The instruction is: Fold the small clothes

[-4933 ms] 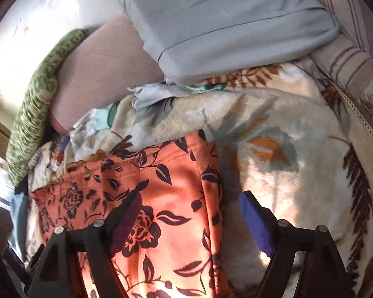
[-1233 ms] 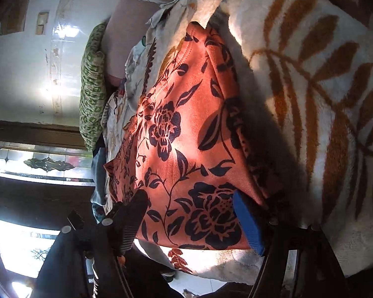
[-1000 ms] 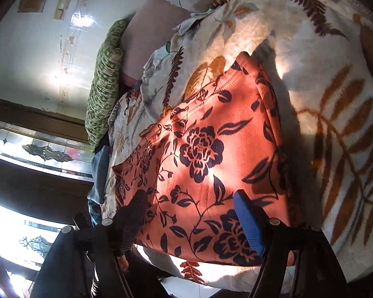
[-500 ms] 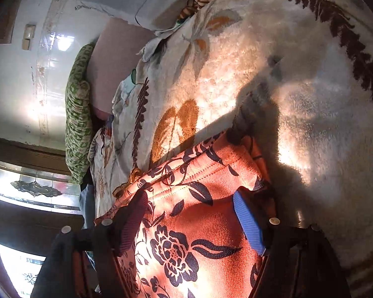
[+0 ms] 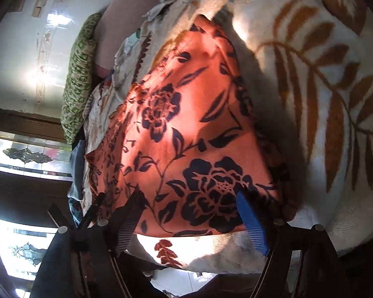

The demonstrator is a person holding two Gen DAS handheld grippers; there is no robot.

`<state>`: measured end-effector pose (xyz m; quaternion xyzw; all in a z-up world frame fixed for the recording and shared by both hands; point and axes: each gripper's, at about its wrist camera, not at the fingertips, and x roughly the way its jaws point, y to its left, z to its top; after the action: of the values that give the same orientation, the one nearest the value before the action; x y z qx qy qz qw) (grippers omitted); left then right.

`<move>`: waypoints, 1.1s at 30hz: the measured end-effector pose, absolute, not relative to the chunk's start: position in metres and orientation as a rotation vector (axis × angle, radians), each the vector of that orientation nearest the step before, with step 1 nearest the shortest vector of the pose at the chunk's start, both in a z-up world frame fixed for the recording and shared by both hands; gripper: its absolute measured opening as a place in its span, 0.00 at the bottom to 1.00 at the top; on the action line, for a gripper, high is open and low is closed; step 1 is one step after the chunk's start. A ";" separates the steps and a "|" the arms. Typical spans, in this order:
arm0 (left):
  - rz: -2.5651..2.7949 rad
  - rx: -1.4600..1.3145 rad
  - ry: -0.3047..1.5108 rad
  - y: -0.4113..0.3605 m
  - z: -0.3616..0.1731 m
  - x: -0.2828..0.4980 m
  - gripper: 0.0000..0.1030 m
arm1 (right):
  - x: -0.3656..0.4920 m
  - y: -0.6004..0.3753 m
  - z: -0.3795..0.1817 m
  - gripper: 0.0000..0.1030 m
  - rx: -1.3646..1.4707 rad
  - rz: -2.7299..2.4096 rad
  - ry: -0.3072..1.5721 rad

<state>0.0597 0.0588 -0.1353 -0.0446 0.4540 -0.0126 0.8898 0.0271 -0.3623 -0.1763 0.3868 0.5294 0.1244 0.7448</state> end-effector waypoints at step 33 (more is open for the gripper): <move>-0.044 -0.015 0.903 0.039 -0.140 0.061 0.85 | 0.178 -0.348 -0.164 0.79 0.883 0.295 1.110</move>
<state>0.0609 0.0390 -0.1401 -0.0071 0.4361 -0.0212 0.8996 0.1783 -0.3476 -0.1638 0.4037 0.5079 0.1349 0.7489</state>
